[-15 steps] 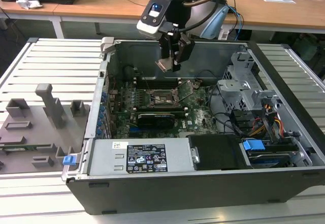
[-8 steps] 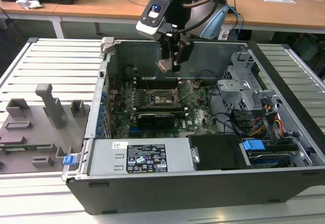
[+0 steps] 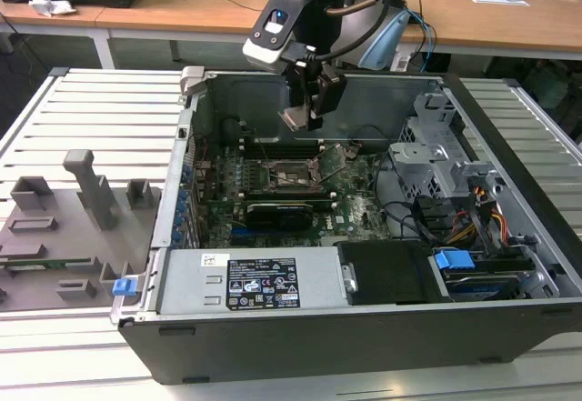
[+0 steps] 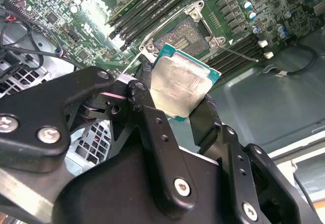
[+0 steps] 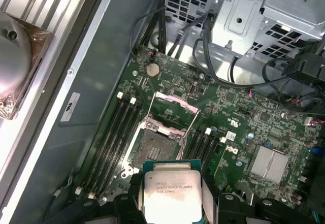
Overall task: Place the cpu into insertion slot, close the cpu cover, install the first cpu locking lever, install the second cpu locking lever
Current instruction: 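Place the cpu into insertion slot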
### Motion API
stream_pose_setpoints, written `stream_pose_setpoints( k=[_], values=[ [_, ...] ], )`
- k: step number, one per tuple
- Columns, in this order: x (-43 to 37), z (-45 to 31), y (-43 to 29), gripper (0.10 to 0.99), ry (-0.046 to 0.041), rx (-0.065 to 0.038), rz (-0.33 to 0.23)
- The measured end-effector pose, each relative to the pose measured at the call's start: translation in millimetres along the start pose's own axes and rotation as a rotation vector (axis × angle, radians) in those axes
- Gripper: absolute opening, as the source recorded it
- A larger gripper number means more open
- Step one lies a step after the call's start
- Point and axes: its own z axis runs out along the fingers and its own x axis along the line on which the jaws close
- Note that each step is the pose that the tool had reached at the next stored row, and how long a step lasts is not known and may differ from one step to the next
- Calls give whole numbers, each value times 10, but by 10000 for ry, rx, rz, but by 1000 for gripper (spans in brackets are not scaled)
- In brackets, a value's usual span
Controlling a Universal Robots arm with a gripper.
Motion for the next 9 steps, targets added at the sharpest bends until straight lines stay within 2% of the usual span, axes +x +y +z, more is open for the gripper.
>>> stream_pose_setpoints(
  k=[9],
  values=[
    [0, 25, -2, 541, -14, -2, 170]
  ],
)
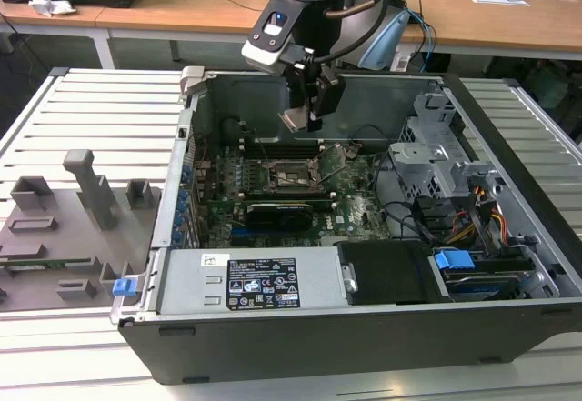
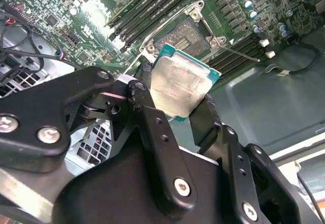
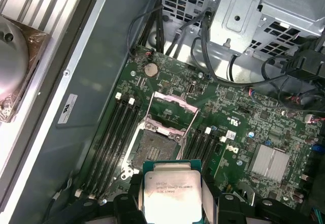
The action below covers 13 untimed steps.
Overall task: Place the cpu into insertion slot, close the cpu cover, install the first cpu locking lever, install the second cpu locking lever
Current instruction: 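Place the cpu into insertion slot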
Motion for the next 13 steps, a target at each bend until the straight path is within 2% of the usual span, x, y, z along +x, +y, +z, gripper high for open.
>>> stream_pose_setpoints(
  k=[13],
  values=[
    [-1, 38, -3, 541, -21, -3, 247]
  ],
)
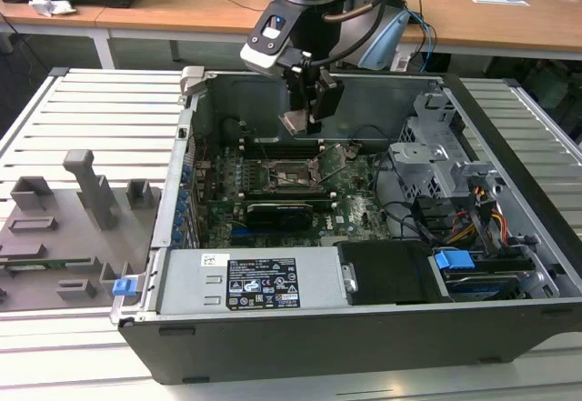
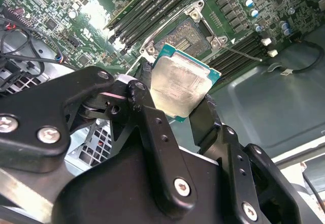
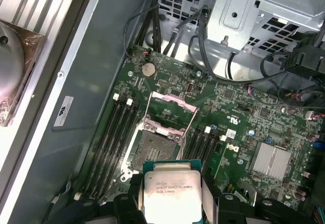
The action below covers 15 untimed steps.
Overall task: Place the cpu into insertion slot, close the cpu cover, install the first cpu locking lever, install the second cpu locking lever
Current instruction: 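Place the cpu into insertion slot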
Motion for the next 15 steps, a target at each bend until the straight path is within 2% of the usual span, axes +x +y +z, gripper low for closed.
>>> stream_pose_setpoints(
  k=[10, 15],
  values=[
    [0, 14, -2, 541, -17, -3, 218],
    [0, 24, -2, 541, -52, -12, 647]
  ],
)
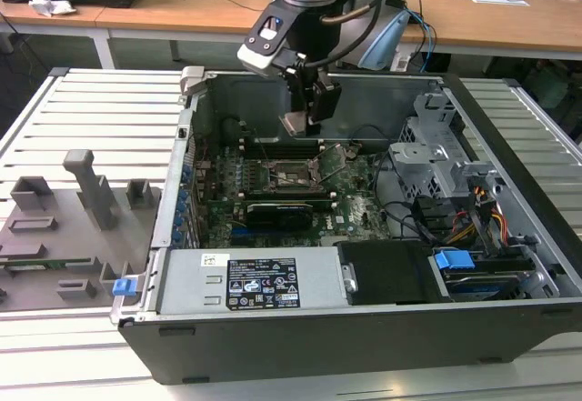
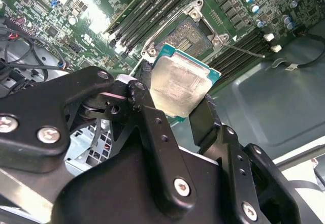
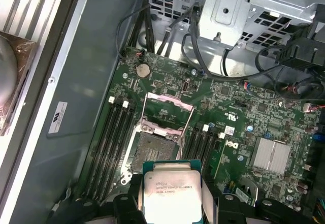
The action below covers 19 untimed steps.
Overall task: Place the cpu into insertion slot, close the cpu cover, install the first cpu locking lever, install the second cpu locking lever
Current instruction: 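Place the cpu into insertion slot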
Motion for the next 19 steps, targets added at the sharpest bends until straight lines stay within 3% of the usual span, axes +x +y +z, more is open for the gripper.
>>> stream_pose_setpoints(
  k=[7, 19],
  values=[
    [-1, 14, -1, 541, -85, -14, 1020],
    [0, 35, -3, 541, -180, -31, 2138]
  ],
)
